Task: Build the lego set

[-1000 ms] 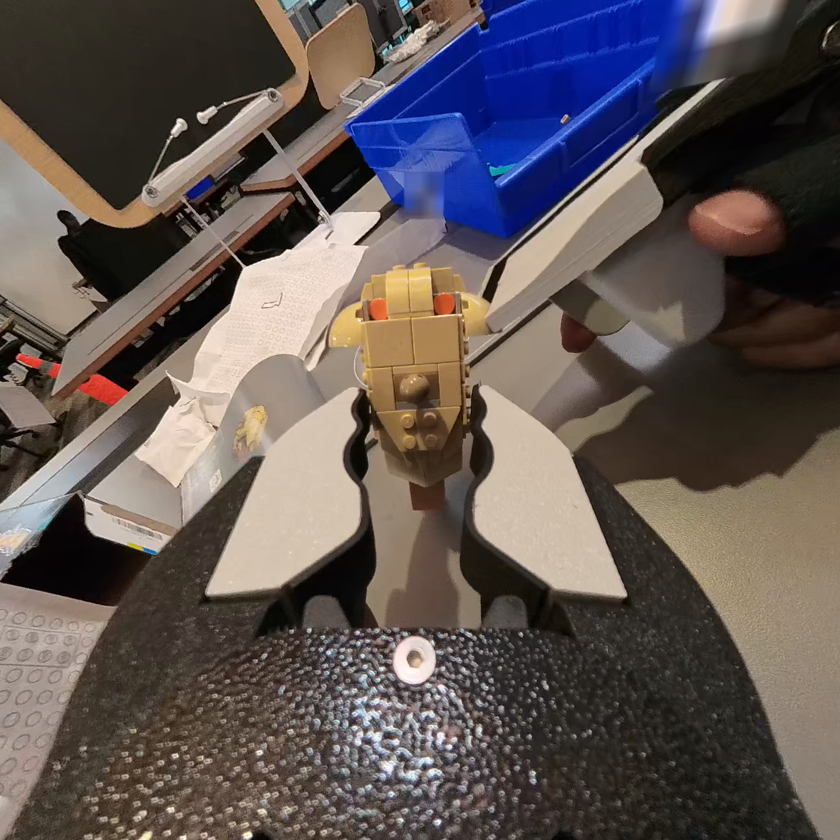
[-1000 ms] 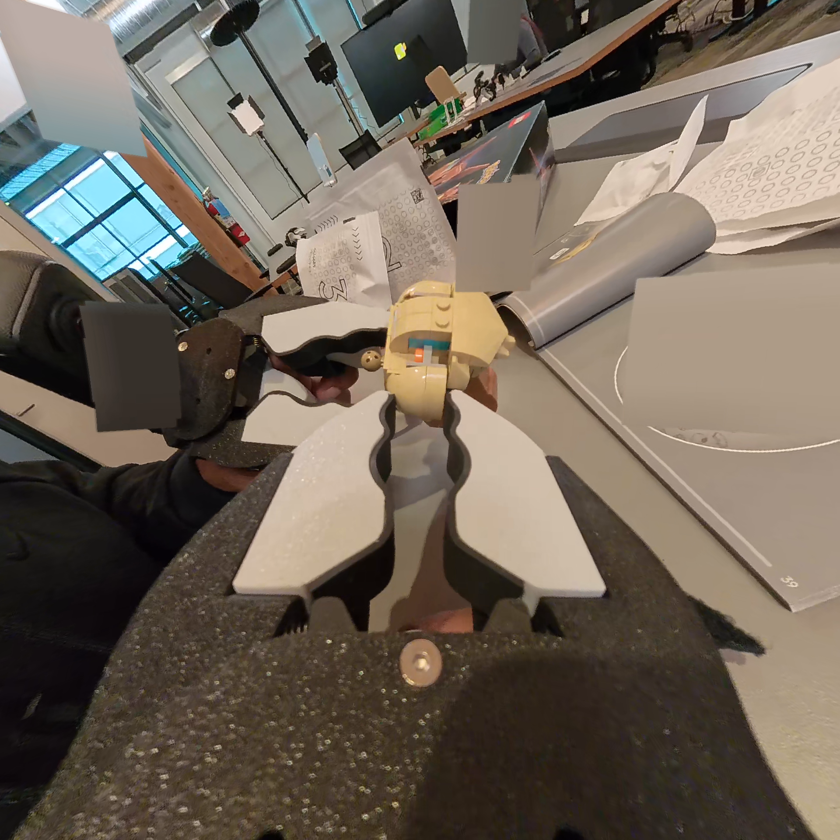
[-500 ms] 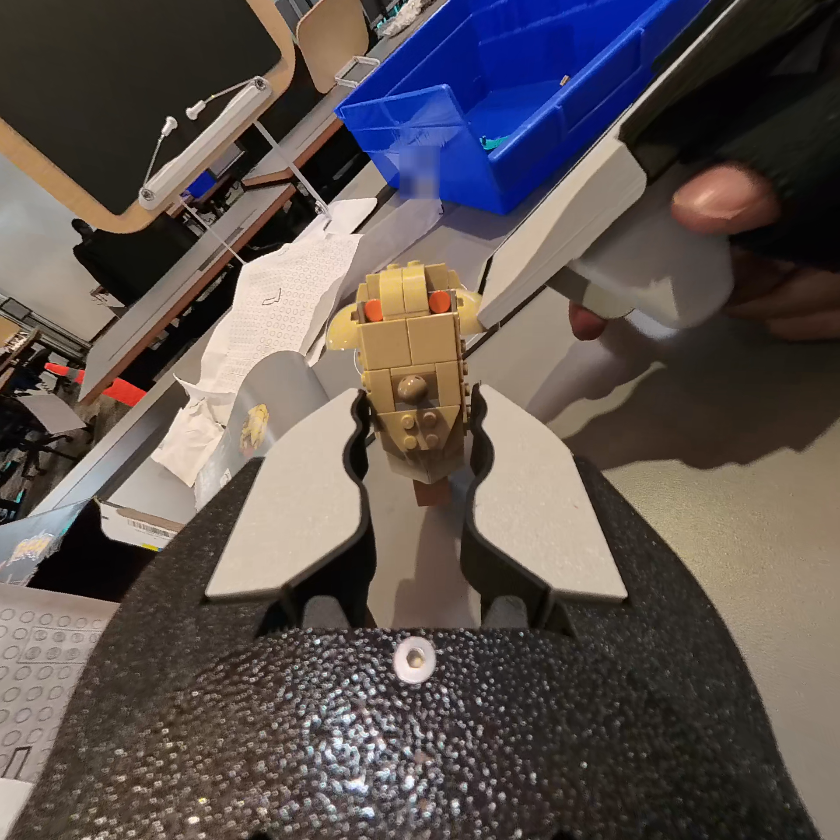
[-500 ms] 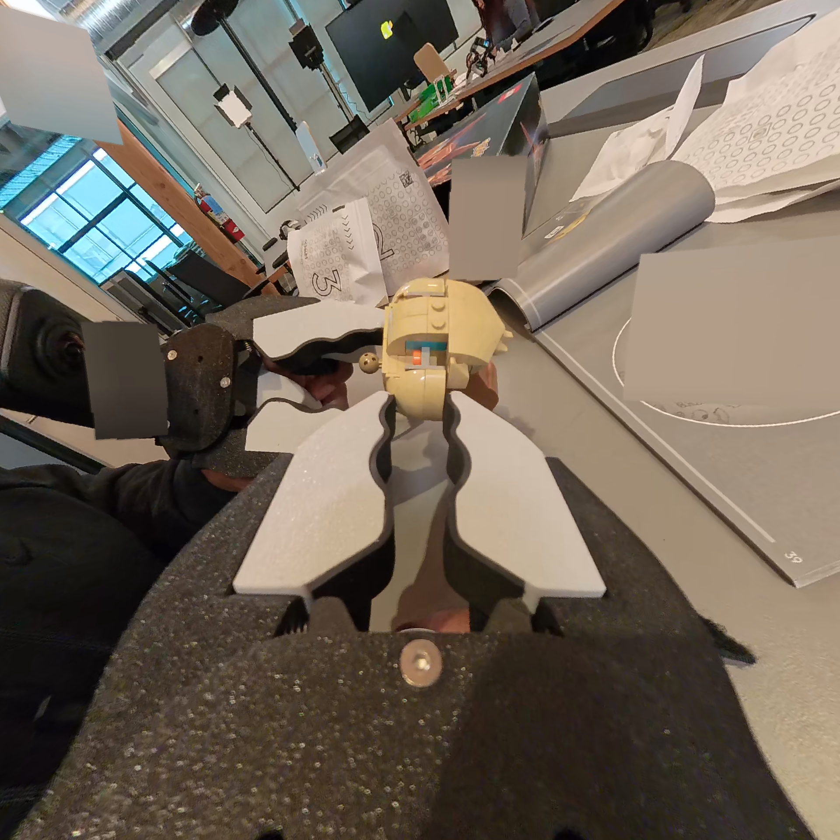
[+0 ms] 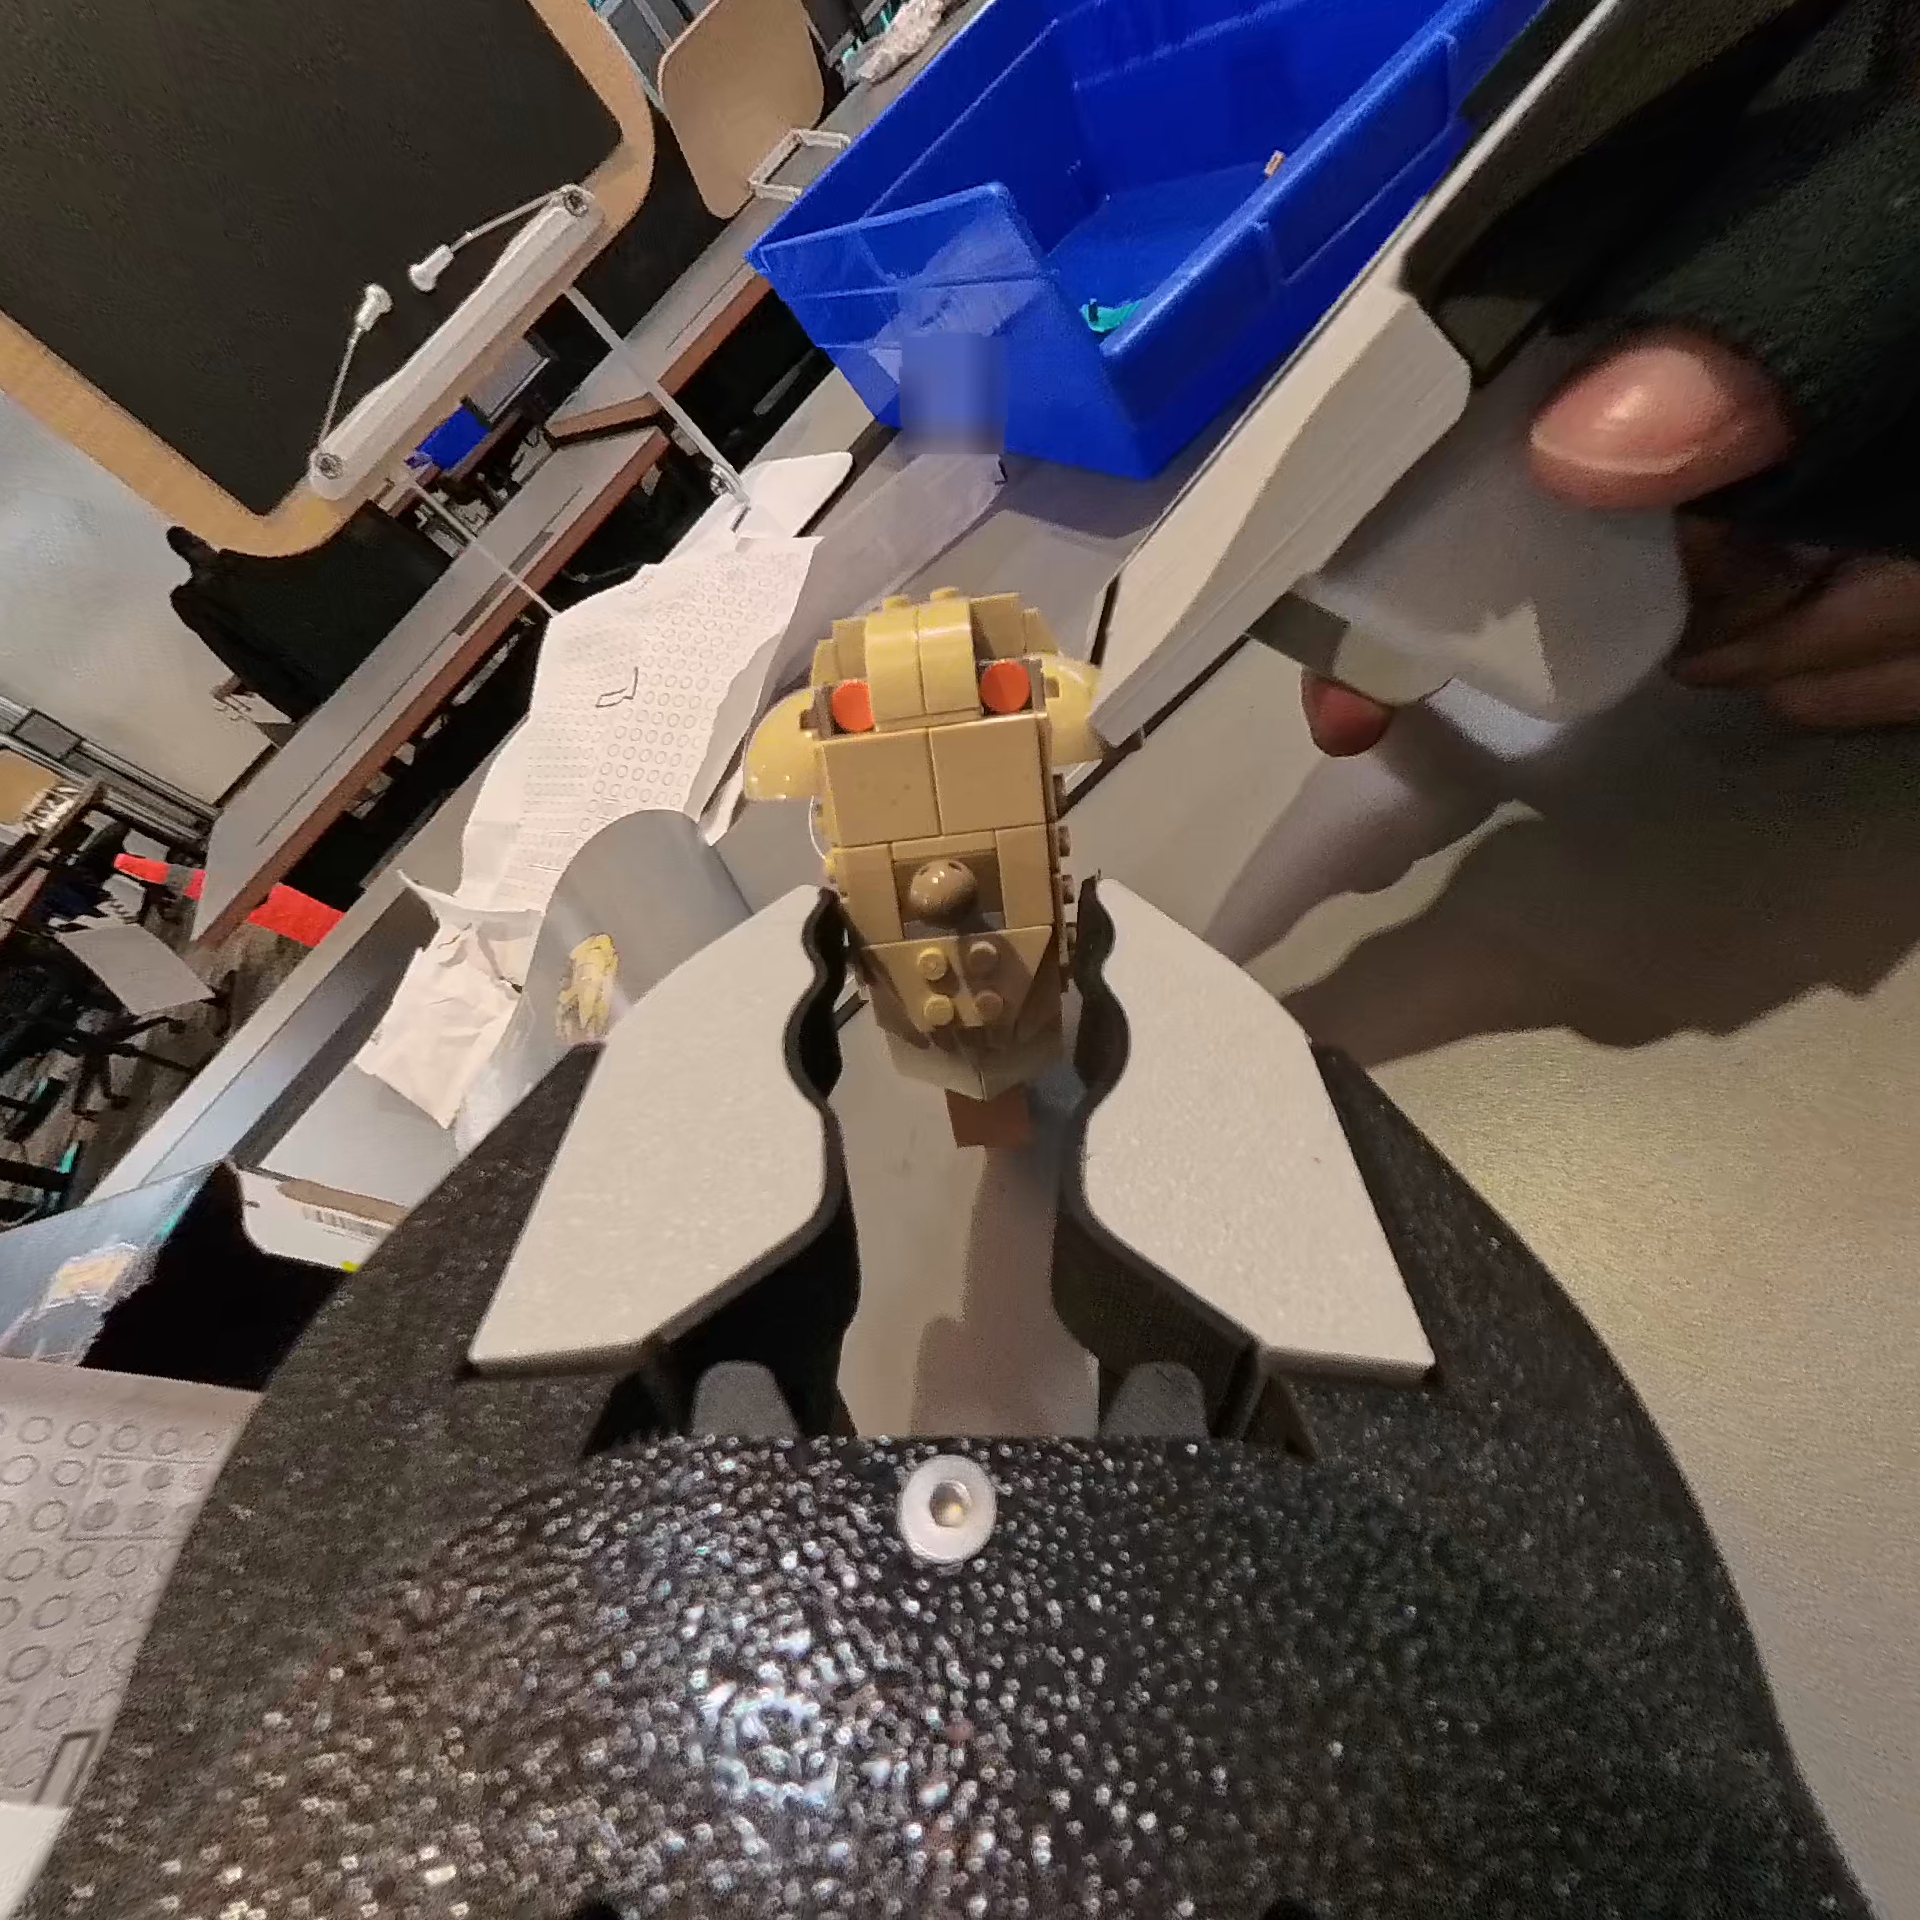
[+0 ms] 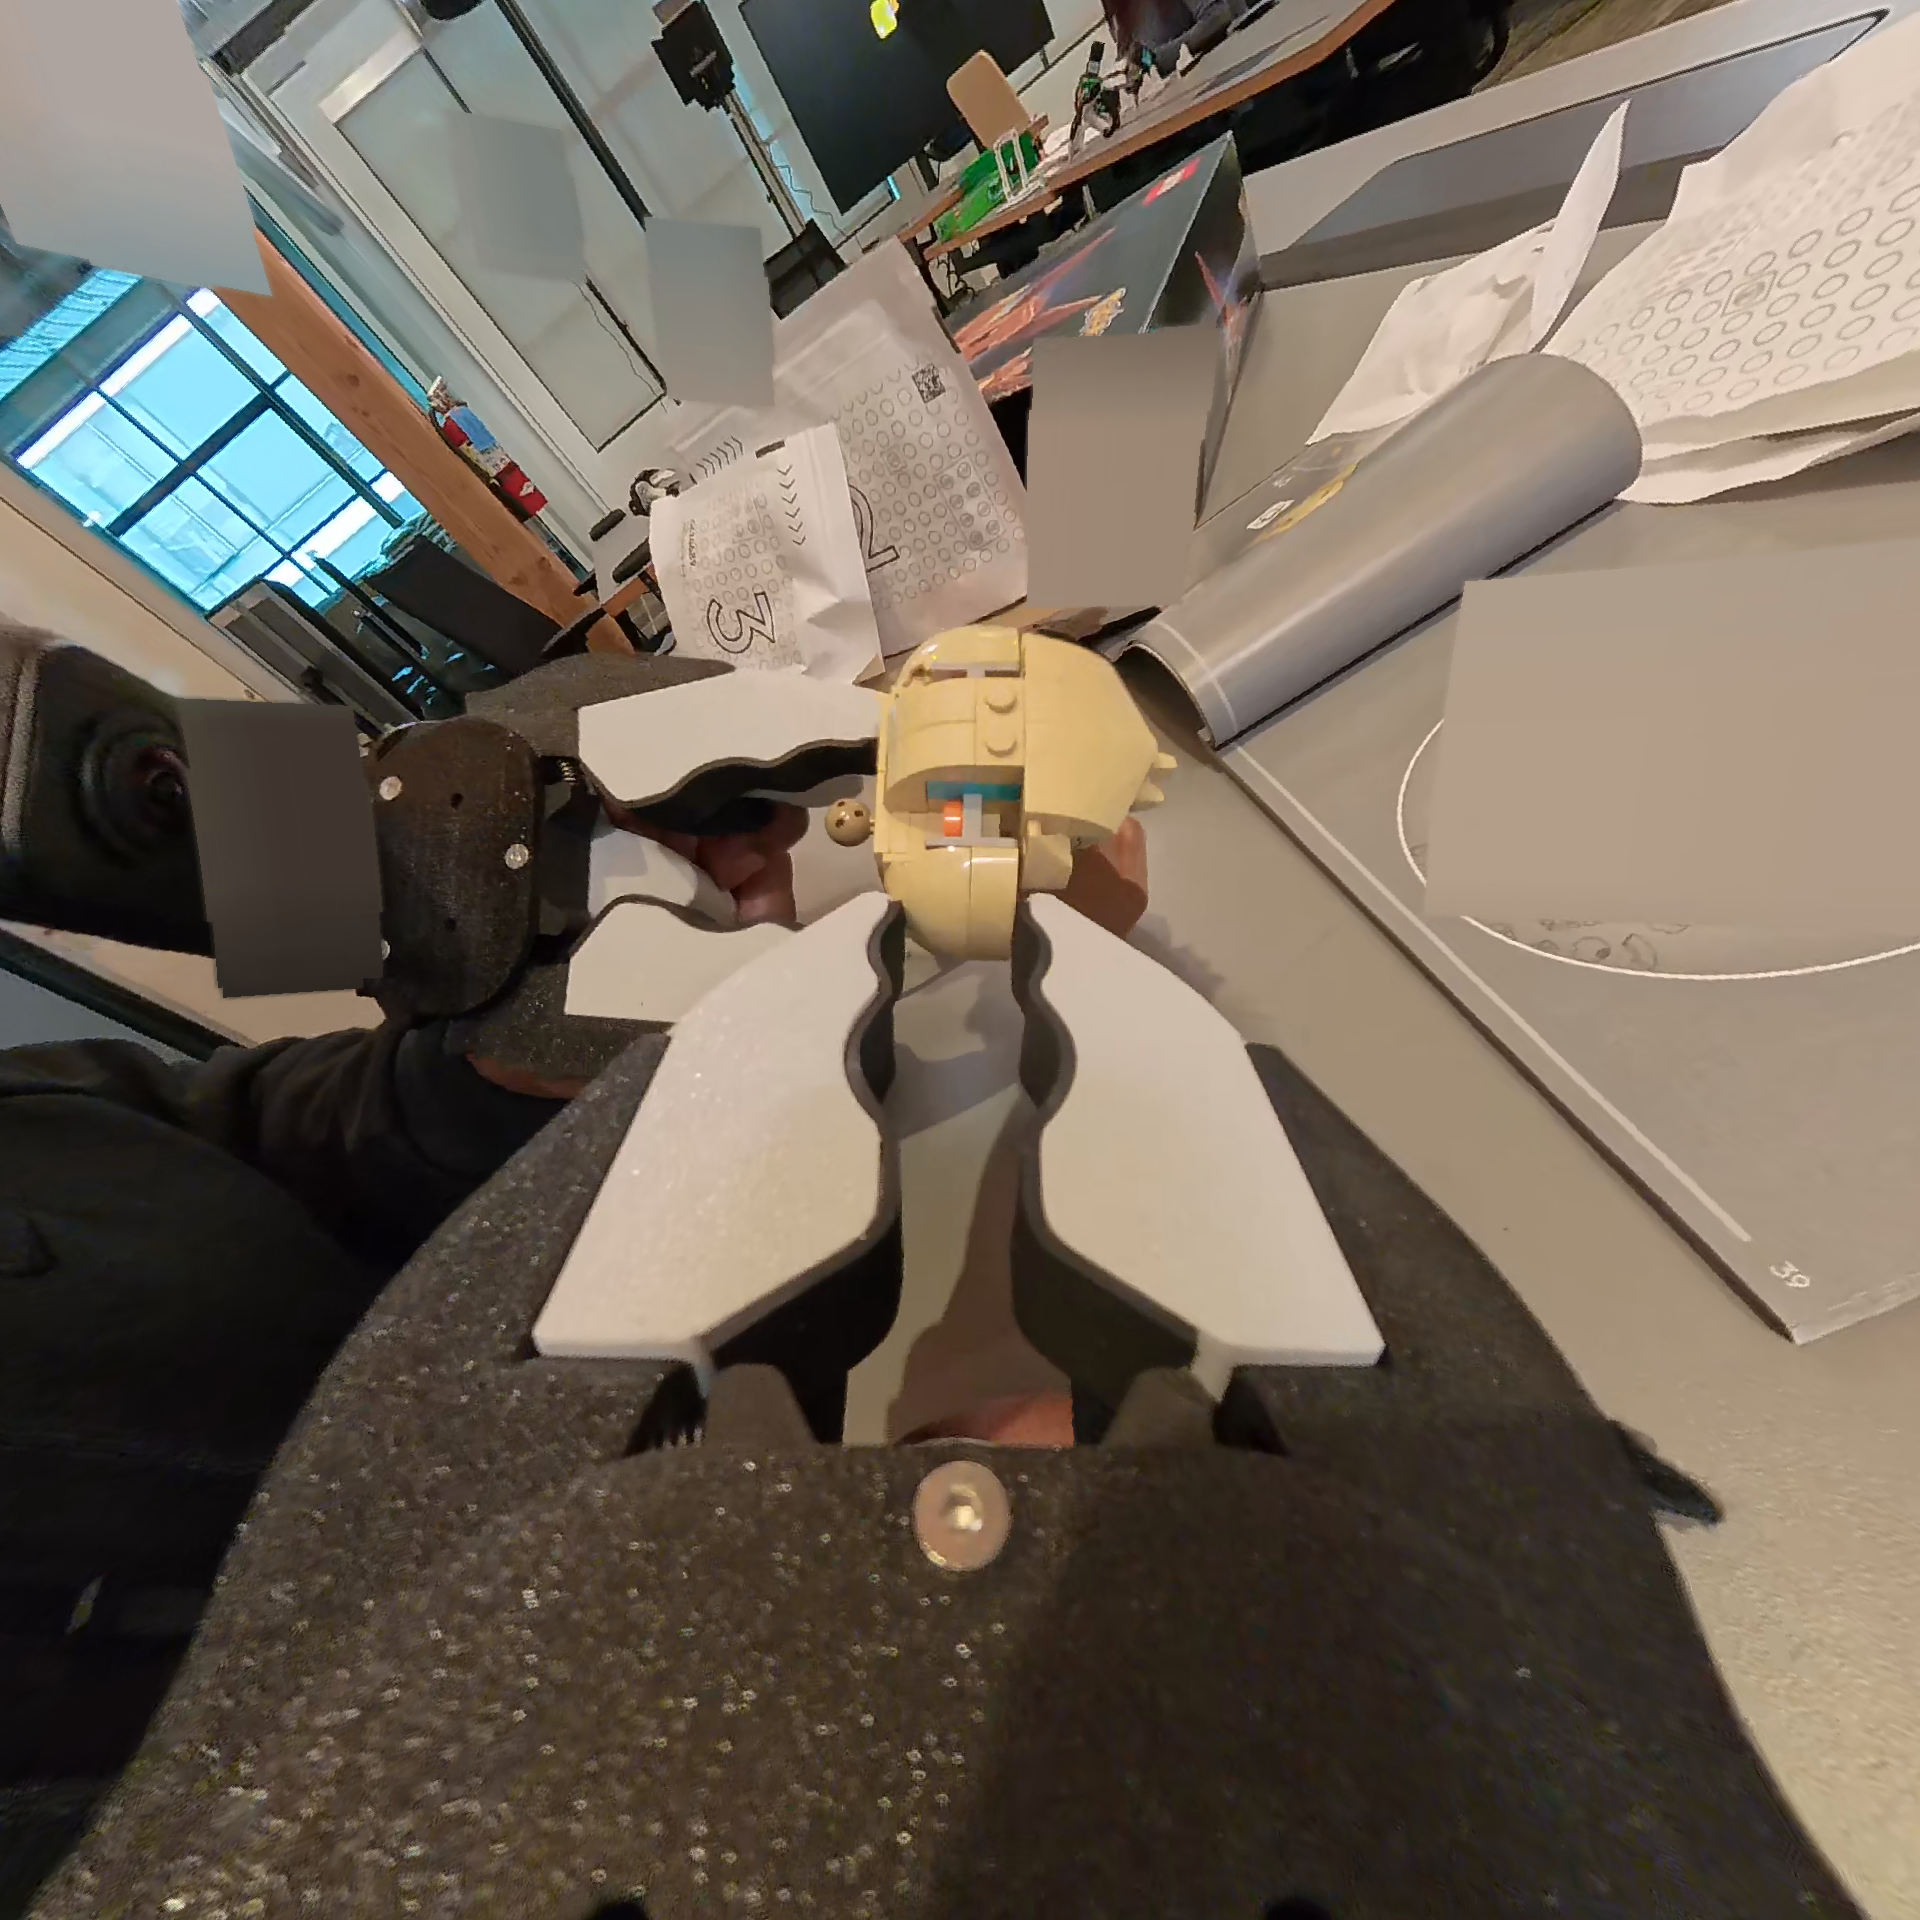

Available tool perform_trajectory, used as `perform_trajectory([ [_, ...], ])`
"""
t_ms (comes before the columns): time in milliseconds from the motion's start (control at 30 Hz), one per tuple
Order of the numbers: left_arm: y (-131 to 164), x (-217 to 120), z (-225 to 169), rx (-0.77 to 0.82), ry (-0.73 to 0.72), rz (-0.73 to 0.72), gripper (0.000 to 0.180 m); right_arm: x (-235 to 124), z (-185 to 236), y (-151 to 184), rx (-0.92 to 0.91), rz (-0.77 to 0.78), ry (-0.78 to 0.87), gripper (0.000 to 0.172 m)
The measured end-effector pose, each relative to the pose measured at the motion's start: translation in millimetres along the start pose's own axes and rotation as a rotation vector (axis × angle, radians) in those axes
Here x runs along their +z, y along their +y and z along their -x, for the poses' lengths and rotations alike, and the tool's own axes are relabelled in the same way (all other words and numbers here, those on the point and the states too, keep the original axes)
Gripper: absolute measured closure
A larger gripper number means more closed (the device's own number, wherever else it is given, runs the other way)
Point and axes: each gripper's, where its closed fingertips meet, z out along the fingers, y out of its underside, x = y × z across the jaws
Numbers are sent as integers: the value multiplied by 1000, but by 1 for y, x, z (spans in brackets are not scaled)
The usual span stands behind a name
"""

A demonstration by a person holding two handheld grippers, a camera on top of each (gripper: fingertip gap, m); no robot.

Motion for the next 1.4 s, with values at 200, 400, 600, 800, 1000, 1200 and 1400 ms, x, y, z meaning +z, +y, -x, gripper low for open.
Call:
perform_trajectory([
  [200,1,4,6,-151,18,-21,138,0,2,-8,15,-51,-10,149],
  [400,3,2,12,-277,56,-57,138,1,4,-13,-13,-69,3,147],
  [600,-4,-2,16,-342,72,-117,138,2,4,-17,-47,-90,38,147],
  [800,-11,-6,17,-387,105,-177,138,1,7,-21,-42,-114,29,149],
  [1000,-18,-11,20,-465,147,-245,138,1,10,-24,-51,-126,25,151],
  [1200,-21,-13,20,-497,173,-276,139,1,14,-26,-39,-141,10,153],
  [1400,-22,-13,17,-476,182,-269,139,0,12,-26,19,-142,-18,155],
])
